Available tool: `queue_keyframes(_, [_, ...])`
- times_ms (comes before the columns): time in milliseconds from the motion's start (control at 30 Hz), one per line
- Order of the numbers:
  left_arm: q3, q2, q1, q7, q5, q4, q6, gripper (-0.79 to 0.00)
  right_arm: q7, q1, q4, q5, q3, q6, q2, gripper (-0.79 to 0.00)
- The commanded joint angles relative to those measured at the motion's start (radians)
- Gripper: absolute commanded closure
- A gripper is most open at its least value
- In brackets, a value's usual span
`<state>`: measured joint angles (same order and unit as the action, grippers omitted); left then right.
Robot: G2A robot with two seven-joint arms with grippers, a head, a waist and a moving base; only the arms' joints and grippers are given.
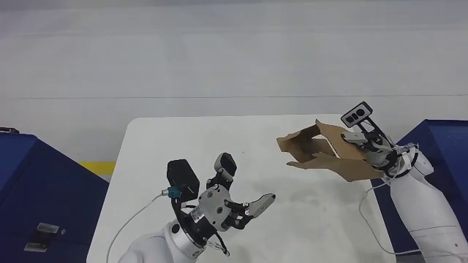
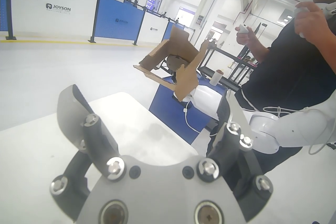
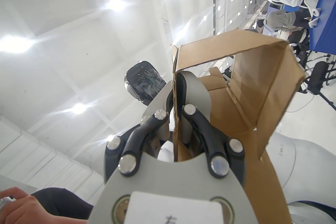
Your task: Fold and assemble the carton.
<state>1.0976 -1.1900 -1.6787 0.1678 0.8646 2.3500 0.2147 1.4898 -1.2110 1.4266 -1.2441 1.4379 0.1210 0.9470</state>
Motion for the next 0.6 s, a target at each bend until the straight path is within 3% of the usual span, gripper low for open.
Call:
queue_keyframes(0, [0.000,0.000,0.000,-0.001,0.000,0.000,0.000,-0.785,0.000,0.000,0.000,0.000,0.000,0.000,0.000,0.000])
queue_keyframes(567, [0.010,0.000,0.007,-0.007,0.033,-0.004,-0.016,-0.785,-0.007,-0.001,0.002,0.000,0.000,-0.001,0.000,0.000])
